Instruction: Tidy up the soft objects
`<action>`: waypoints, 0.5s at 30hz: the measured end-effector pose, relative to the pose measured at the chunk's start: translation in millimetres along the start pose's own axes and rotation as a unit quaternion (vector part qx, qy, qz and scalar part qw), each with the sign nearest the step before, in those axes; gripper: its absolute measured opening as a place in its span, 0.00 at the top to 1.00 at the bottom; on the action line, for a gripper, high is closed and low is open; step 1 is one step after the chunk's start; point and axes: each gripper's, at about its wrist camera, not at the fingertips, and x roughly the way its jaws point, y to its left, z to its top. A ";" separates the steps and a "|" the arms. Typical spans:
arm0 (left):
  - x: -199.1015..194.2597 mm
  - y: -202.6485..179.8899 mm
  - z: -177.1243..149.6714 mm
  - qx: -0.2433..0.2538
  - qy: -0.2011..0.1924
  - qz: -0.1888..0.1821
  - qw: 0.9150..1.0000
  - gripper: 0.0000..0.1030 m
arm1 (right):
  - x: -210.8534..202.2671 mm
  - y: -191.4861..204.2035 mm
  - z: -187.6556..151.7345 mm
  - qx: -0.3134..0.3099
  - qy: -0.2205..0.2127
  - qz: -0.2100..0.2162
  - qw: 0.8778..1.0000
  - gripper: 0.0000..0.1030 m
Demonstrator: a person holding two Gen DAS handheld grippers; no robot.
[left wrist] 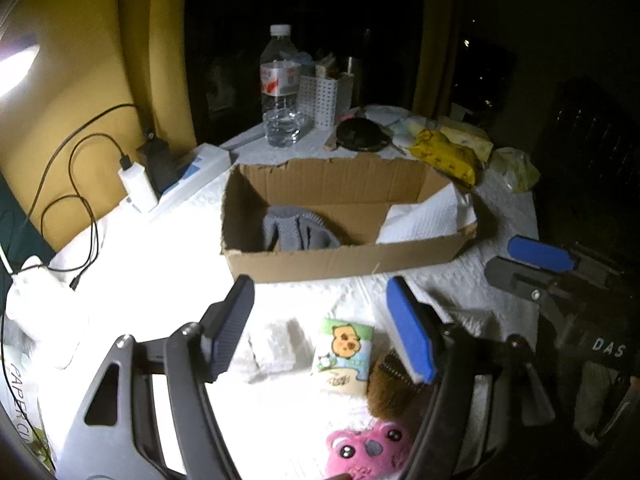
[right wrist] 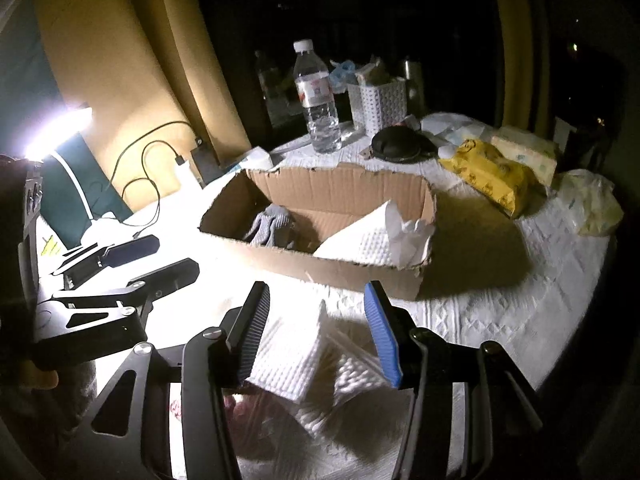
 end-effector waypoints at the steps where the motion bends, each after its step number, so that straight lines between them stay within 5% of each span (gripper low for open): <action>1: 1.0 0.9 -1.8 0.000 0.002 0.000 1.000 0.32 | 2.7 0.4 -2.1 0.001 0.004 0.000 1.000 0.49; 15: 24.6 24.5 -27.3 -0.021 0.039 0.009 0.999 0.32 | 57.0 11.3 -22.6 0.001 0.064 0.012 0.998 0.49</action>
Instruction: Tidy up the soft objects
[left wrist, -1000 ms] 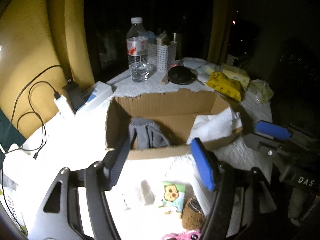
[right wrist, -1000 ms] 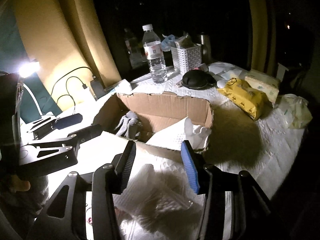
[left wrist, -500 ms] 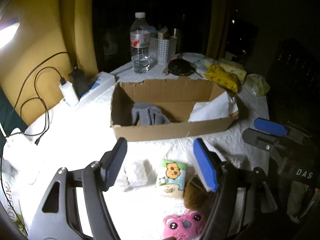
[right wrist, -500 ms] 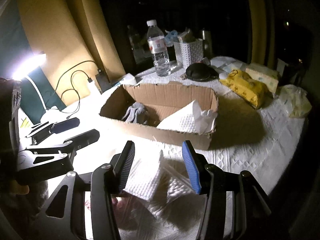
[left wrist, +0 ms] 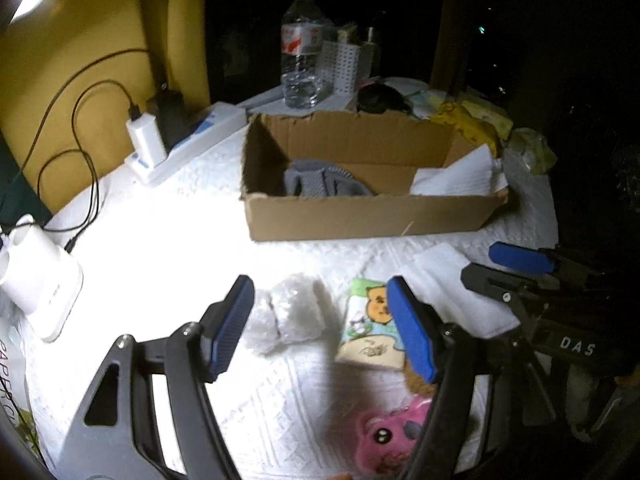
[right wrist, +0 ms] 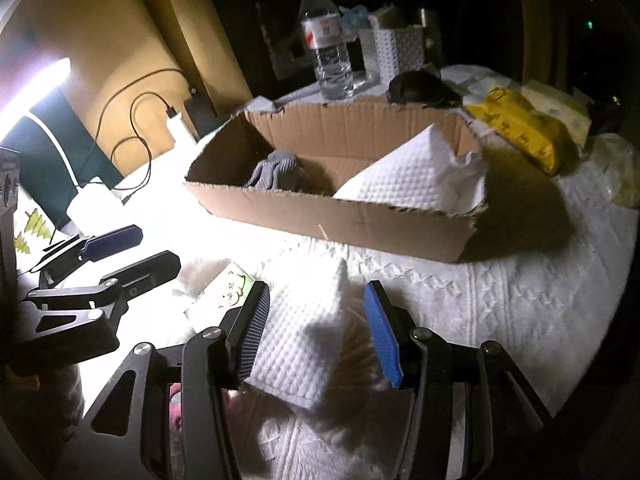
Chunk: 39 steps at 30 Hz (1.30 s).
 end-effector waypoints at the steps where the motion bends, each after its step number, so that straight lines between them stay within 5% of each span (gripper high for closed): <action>1: 1.4 2.4 -1.0 -0.003 0.002 0.001 1.000 0.32 | 4.1 1.5 -0.4 -0.001 0.004 0.003 1.000 0.49; 6: 8.2 14.2 -7.3 -0.017 0.014 0.001 1.000 0.32 | 17.6 8.9 -1.8 -0.013 0.020 0.001 1.000 0.50; 8: 9.8 16.1 -9.3 -0.020 0.017 0.000 1.000 0.32 | 21.5 11.6 -3.4 -0.023 0.022 -0.006 0.999 0.59; 10: 10.0 15.1 -10.2 -0.019 0.017 -0.002 1.000 0.32 | 23.1 13.2 -5.0 -0.030 0.023 -0.008 0.999 0.87; 13: 9.2 8.4 -9.2 -0.010 0.016 -0.006 1.000 0.32 | 19.5 12.5 -5.9 -0.036 0.017 0.001 0.999 0.93; 17: 10.9 -2.7 -7.9 0.004 0.016 -0.007 1.000 0.32 | 5.7 8.1 -4.1 -0.035 -0.003 0.006 0.999 0.94; 27: 39.0 20.4 -11.9 -0.016 0.045 0.057 0.997 0.32 | -21.6 -13.1 2.7 -0.018 -0.034 0.009 0.999 0.94; 39: 50.6 31.7 -11.2 -0.007 0.041 0.061 0.997 0.37 | -33.4 -27.3 3.0 -0.005 -0.042 0.006 0.999 0.94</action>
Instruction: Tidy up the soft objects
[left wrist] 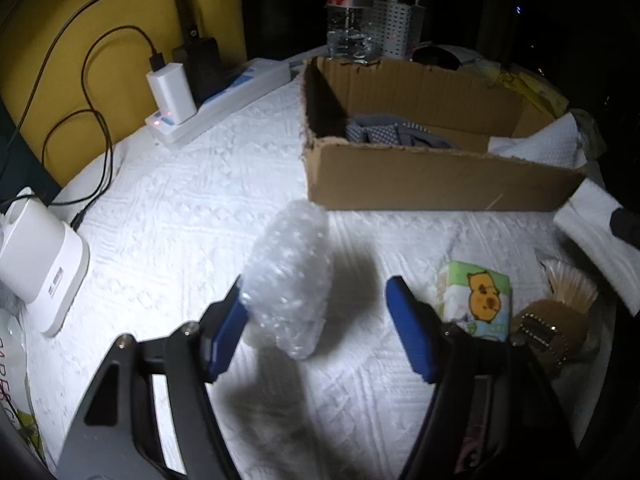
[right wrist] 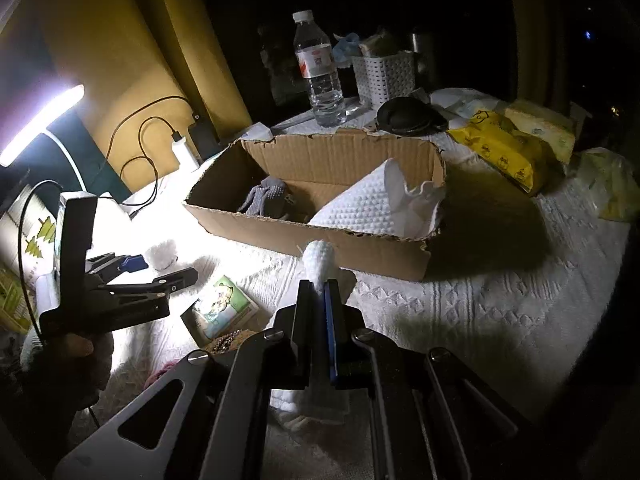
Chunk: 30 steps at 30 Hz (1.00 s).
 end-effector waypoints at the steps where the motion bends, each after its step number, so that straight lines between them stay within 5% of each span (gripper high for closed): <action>1: 0.4 0.6 -0.4 0.001 -0.002 0.000 1.000 0.44 | -0.9 -0.8 0.0 0.001 -0.001 0.000 1.000 0.94; 4: -2.2 2.8 -0.5 0.001 -0.007 -0.003 1.000 0.62 | -3.7 -1.0 -0.3 0.002 -0.003 -0.002 1.000 0.94; 8: -7.5 3.4 1.8 0.002 -0.014 -0.016 1.000 0.66 | -7.9 -0.8 2.1 0.002 -0.007 -0.003 1.000 0.94; 30: -70.6 -34.5 39.3 0.027 -0.076 -0.070 0.994 0.67 | -36.5 -5.1 32.2 -0.014 -0.049 0.002 0.999 0.94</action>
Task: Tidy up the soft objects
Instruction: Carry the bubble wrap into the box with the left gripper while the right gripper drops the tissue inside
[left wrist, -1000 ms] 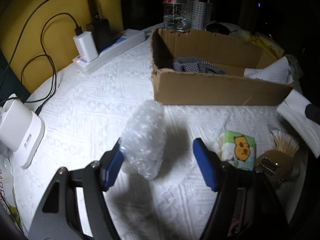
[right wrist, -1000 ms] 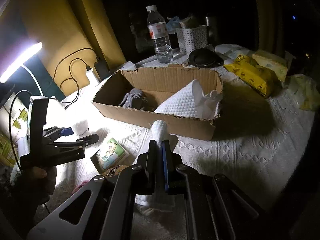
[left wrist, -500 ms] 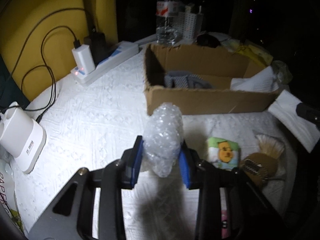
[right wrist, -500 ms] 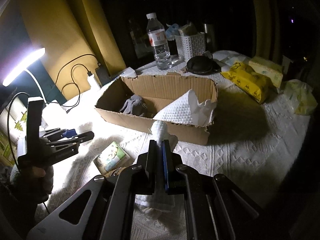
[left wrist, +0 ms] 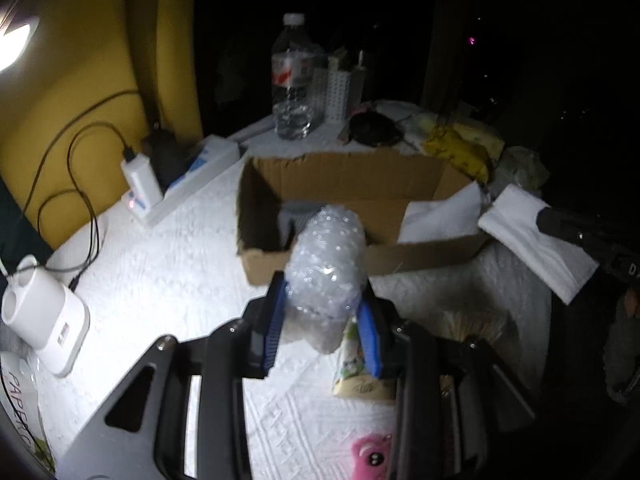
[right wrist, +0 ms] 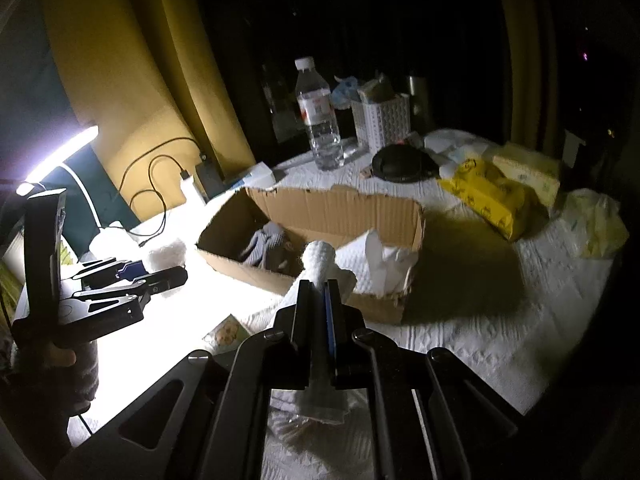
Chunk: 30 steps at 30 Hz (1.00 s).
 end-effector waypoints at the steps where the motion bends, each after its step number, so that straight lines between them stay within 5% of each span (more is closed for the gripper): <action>1: -1.3 -1.5 2.1 0.001 -0.002 -0.001 1.000 0.67 | 0.0 -0.4 2.0 -0.001 -0.002 0.000 1.000 0.94; 13: 12.7 -10.2 27.1 0.015 -0.004 0.002 1.000 0.66 | 15.3 -9.6 29.3 -0.008 -0.010 0.011 1.000 0.94; 30: 59.4 8.4 48.8 -0.006 0.009 0.009 1.000 0.66 | 87.7 -31.0 41.1 0.001 0.027 0.004 1.000 0.94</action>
